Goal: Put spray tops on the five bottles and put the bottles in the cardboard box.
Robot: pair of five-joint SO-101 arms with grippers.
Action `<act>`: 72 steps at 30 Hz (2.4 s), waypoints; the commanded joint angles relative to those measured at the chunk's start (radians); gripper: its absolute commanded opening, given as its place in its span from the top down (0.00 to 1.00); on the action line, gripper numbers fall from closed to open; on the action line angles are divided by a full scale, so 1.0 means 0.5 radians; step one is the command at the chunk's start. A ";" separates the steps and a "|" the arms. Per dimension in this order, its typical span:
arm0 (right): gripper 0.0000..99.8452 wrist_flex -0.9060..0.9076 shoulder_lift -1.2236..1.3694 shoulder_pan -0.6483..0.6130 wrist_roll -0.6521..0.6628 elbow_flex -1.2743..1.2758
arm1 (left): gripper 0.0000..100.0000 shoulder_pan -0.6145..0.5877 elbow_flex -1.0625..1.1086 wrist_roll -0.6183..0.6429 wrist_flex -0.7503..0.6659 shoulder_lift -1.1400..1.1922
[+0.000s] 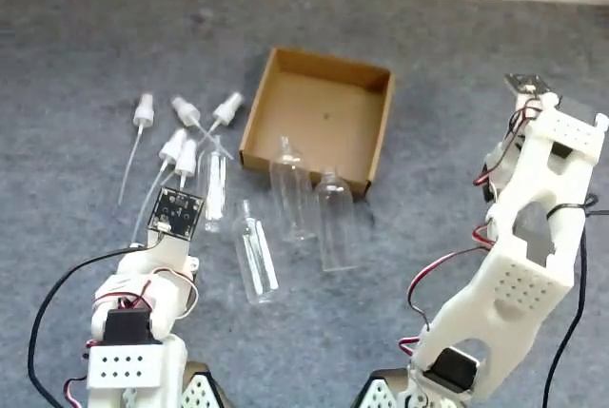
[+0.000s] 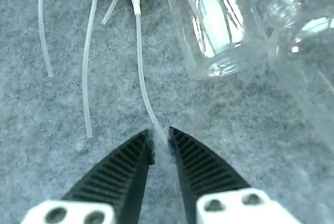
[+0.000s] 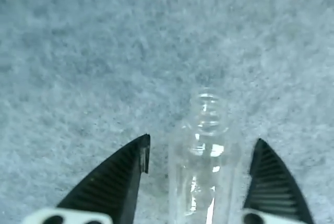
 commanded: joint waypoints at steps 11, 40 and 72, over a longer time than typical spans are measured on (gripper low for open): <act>0.76 0.005 0.072 0.048 0.212 0.087 | 0.99 -0.020 0.054 0.012 0.009 -0.017; 0.98 0.017 0.192 -0.109 -0.451 -0.502 | 0.99 -0.020 0.054 0.012 0.009 -0.017; 0.72 0.493 -0.265 -0.281 -0.282 -0.247 | 0.99 -0.020 0.054 0.012 0.009 -0.014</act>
